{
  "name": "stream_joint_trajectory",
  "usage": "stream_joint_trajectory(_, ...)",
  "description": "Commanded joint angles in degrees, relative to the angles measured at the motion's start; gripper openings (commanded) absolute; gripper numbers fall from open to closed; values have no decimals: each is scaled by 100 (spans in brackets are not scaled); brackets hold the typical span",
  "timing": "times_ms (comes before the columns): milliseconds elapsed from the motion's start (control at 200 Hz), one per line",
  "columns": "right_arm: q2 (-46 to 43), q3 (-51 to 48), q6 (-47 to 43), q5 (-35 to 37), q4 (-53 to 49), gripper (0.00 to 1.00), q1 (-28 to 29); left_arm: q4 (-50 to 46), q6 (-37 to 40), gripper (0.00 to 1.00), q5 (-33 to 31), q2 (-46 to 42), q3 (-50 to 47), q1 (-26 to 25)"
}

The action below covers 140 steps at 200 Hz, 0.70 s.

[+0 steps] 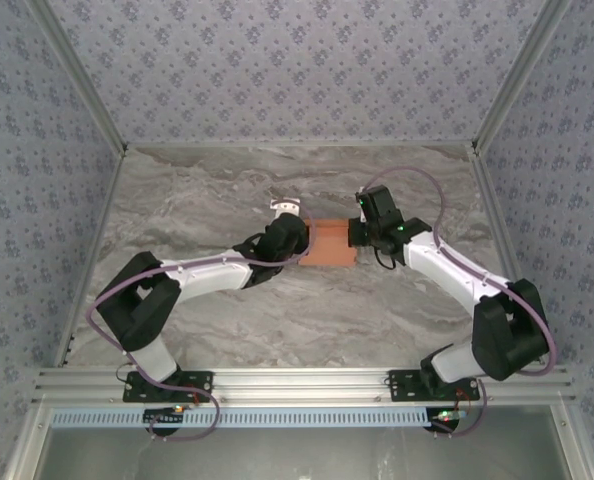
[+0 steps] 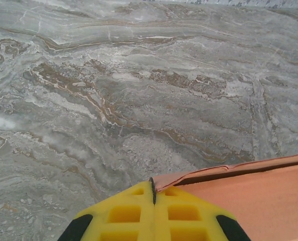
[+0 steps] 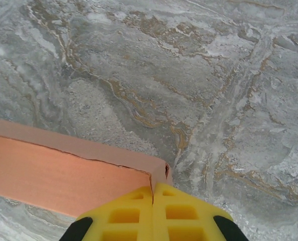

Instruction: Fold the paper box

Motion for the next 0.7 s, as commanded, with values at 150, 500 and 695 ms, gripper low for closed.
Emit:
stream_joint_trajectory(150,220,512,494,-305,-451,0,168,-12,238,0,207,-28,-168,-250)
stream_joint_trajectory(500,222,683,415,-444,-357,0,165,234,541,1,-211,-298,-246,-247)
stream_joint_trajectory(695,227,314,260,-269,347,0,273,337,596,10,-513,-386,-216,-251)
